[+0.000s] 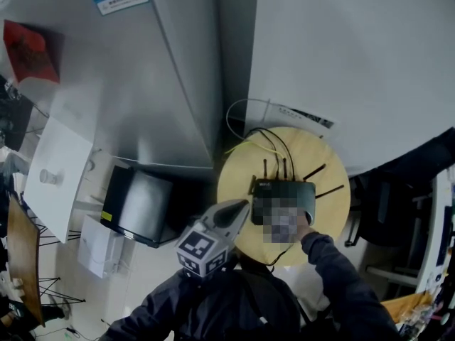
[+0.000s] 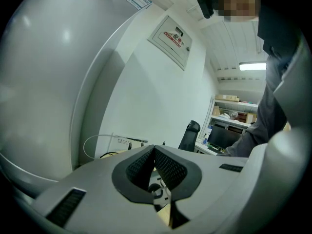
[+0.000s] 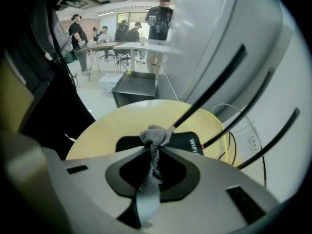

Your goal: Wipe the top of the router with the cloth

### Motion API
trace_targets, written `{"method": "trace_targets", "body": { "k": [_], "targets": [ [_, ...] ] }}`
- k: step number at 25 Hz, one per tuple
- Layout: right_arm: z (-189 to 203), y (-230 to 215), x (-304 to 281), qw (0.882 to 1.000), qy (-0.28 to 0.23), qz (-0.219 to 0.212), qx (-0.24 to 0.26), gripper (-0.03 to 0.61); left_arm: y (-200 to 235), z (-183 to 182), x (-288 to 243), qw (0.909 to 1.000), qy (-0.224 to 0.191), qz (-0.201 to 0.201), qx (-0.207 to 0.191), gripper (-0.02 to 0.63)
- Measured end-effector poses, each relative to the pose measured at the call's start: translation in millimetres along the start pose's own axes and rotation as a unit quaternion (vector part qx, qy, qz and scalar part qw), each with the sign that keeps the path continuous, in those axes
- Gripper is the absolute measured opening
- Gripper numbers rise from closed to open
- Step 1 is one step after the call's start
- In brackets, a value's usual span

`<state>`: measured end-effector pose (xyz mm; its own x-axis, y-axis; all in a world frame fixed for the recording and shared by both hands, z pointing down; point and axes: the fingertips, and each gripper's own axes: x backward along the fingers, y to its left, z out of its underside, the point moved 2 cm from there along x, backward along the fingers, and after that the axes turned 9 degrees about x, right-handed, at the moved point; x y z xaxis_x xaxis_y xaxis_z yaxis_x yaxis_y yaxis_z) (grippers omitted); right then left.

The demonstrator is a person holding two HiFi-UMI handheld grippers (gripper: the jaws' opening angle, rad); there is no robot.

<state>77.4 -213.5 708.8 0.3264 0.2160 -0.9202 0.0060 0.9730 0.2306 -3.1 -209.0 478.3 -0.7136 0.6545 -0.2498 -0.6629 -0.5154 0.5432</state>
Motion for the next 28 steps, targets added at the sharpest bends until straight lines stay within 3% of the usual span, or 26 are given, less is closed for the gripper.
{"method": "trace_targets", "body": {
  "k": [7, 15, 28],
  "targets": [
    [31.0, -64.9, -4.6, 0.999, 0.031, 0.043, -0.006, 0.071, 5.8, -0.4, 2.7, 0.9999, -0.008, -0.011, 0.0, 0.002],
    [45.6, -71.9, -19.0, 0.998, 0.052, 0.035, -0.007, 0.071, 9.5, -4.4, 4.6, 0.9997, -0.013, -0.018, -0.001, 0.002],
    [28.3, 24.7, 3.9, 0.999, 0.029, -0.027, 0.035, 0.071, 2.4, 1.3, -1.6, 1.0, 0.005, 0.002, -0.004, 0.002]
  ]
}}
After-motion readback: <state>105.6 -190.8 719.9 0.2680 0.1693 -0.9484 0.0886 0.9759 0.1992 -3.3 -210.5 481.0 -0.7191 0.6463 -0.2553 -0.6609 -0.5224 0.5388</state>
